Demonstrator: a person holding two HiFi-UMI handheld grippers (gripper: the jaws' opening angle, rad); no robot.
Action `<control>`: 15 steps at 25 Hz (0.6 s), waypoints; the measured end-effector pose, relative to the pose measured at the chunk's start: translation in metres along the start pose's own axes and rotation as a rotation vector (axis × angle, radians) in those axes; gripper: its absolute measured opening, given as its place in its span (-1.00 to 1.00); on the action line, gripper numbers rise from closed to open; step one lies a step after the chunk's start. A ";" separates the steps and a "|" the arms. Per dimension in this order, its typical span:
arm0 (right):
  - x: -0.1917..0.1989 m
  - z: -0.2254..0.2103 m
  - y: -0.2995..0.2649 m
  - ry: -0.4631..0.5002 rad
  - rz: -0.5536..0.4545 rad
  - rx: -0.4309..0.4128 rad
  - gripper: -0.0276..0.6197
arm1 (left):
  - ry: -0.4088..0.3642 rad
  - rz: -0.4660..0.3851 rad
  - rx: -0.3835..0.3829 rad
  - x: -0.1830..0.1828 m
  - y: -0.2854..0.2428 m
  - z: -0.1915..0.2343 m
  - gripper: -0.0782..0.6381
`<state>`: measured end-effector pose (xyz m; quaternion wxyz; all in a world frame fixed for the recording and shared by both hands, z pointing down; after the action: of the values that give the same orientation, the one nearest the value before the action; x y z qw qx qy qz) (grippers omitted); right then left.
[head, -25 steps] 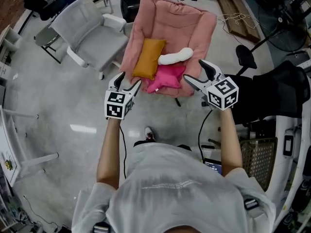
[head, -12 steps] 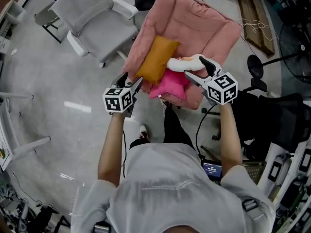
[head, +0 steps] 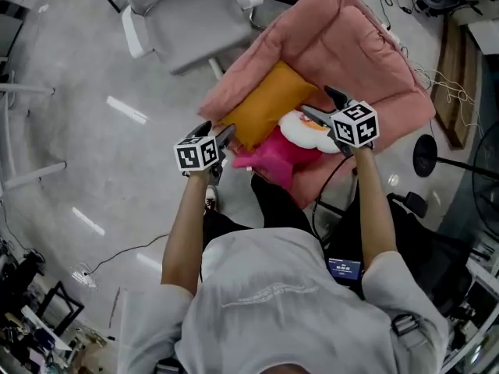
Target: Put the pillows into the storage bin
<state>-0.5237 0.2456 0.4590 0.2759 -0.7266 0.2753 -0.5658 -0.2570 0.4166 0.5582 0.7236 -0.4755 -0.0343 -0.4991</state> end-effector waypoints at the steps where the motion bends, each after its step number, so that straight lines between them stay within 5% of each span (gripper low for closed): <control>1: 0.001 -0.012 -0.016 0.000 0.028 -0.025 0.28 | 0.047 0.008 -0.008 0.007 -0.010 0.003 0.23; 7: 0.021 -0.070 -0.106 -0.025 0.195 -0.150 0.31 | 0.361 0.037 -0.057 0.058 -0.069 0.018 0.30; 15: 0.056 -0.105 -0.191 0.013 0.373 -0.223 0.37 | 0.456 0.133 -0.129 0.095 -0.119 0.036 0.35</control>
<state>-0.5980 0.3294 0.6546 0.2920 -0.6854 0.4679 -0.4754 -0.2838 0.3710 0.7051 0.7121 -0.3971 0.1931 -0.5459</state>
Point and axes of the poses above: the fingertips, and each gripper's own axes: y backward along the fingers, z to its left, x out of its underside, the point moved 6 cm from there along y, backward along the fingers
